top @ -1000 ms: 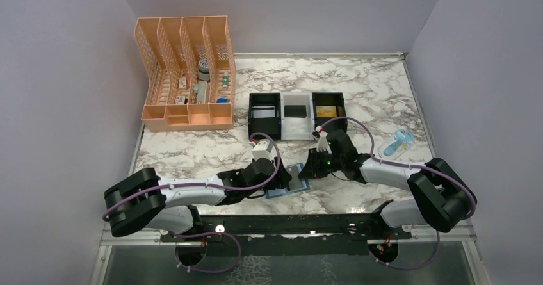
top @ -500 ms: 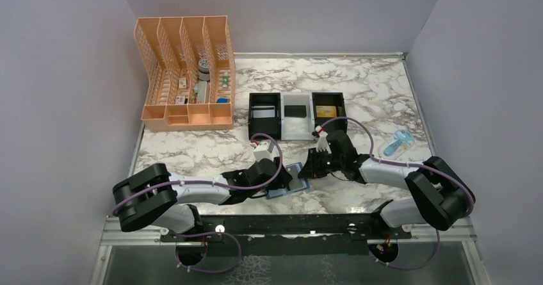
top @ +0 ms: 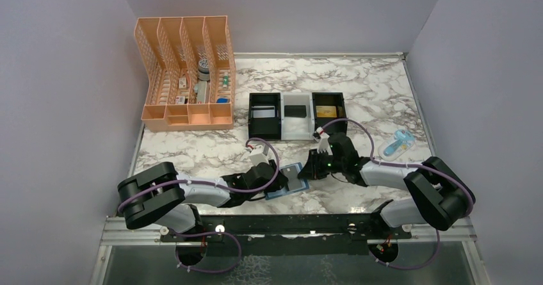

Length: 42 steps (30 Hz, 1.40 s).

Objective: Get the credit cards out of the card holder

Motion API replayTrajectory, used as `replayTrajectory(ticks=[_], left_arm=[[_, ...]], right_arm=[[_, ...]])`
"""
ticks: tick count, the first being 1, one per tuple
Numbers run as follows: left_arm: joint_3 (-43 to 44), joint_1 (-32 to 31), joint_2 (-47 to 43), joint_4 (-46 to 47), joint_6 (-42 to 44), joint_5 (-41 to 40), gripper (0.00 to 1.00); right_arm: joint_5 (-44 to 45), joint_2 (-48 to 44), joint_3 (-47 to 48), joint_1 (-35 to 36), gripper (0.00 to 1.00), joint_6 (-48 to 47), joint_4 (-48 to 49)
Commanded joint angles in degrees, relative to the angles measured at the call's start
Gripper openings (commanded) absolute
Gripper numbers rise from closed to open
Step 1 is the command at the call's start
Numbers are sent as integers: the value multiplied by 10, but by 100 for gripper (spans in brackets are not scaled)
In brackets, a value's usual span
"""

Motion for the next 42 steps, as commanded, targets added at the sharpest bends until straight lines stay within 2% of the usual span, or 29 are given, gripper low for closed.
replayTrajectory(ticks=[1,7,11,15,27,32,35,42], left_arm=[[-9,-2,14,14,-17,-20,30],[-13,-3,33,49,-26,-6,15],[-18,-2,32,54,-26,-9,14],[-18,-2,25,57,-19,-6,0],[-44,-2,-21,56,10,-1,0],[-29,-2,-6,56,16,15,0],[-26,-2,-6,56,15,18,11],[-40,-2,-17,56,-1,9,21]], right_arm=[[-3,16,-14,2,16,-2,2],[-26,33,-24,2,15,16,31],[-20,27,-34,2,13,21,36],[-7,15,-37,2,13,20,26],[26,-48,-5,2,15,-3,-50],[-5,-65,16,2,18,-20,-69],[-26,-55,22,2,18,-24,-58],[-67,-8,33,2,18,-33,-23]])
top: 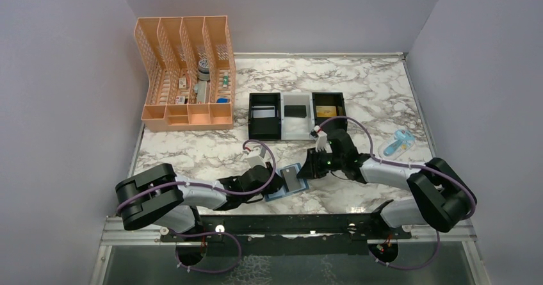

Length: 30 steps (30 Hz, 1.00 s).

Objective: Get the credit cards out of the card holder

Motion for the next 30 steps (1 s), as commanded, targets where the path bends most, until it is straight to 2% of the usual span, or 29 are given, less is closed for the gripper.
replayTrajectory(ticks=[1,6,17,24,29,30], left_arm=[[-3,-1,-5,6,-5,5,24],[1,-2,-1,7,7,17,35],[-24,-2,14,41,-24,-2,36],[-17,-2,18,51,-19,-9,23],[6,-2,16,50,-12,0,1],[9,-2,15,51,-10,3,0]], right_arm=[[-26,5,-7,4,19,-3,45],[-14,39,-11,4,18,-7,43],[7,71,-53,4,15,30,71],[4,65,-49,4,15,36,62],[-1,76,-46,5,15,34,57],[1,74,-47,4,15,35,56]])
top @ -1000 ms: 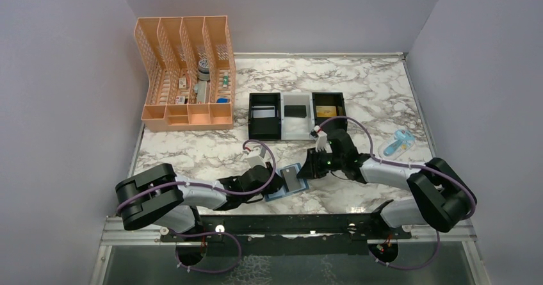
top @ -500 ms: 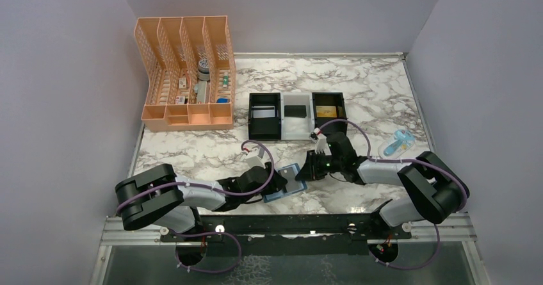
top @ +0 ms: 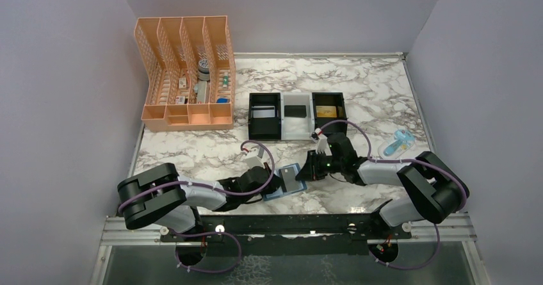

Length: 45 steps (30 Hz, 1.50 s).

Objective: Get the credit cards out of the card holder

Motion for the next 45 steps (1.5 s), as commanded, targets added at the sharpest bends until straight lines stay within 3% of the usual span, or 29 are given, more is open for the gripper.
replayTrajectory(ticks=[1,11,31,42,45], left_arm=[[23,-2,2,15,3,7,0],[-14,-2,-87,8,39,3,0],[5,0,-107,-97,47,-14,0],[-7,0,-131,-102,40,-21,0],[-6,0,-130,-103,38,-20,0]], right_arm=[[15,16,-16,5,15,-3,-38],[41,-18,-22,5,15,2,-53],[-12,-114,39,5,17,-6,-114],[-114,-8,83,11,22,-28,-83],[-99,14,97,23,22,-33,-96]])
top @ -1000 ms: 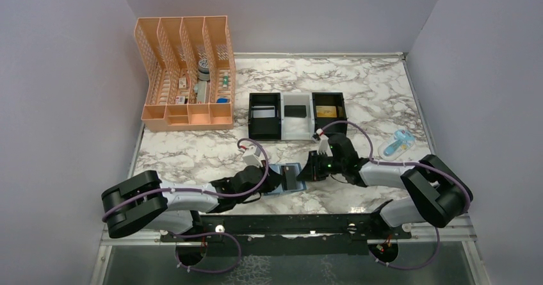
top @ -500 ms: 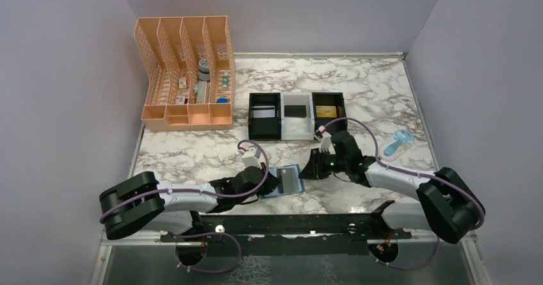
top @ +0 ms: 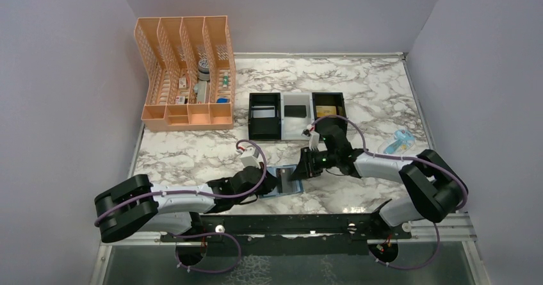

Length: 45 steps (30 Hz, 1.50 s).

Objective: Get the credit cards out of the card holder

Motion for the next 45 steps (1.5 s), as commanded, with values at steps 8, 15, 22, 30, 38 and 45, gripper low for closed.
replayTrajectory(ticks=[8,15,22,30,38,45], left_arm=[[3,0,-11,-14,2,-16,0],[25,1,-38,-106,5,-41,0],[6,3,-58,-97,1,-39,0],[5,4,-59,-96,0,-41,3],[-2,4,-62,-84,-3,-39,7],[-12,4,-55,-55,-5,-32,12]], right_arm=[[94,66,36,33,22,-45,-35],[109,75,23,33,23,-47,-33],[78,85,23,34,23,-41,-19],[45,18,69,33,25,-54,-62],[-7,52,78,36,31,-26,-13],[0,145,90,37,31,-22,-3]])
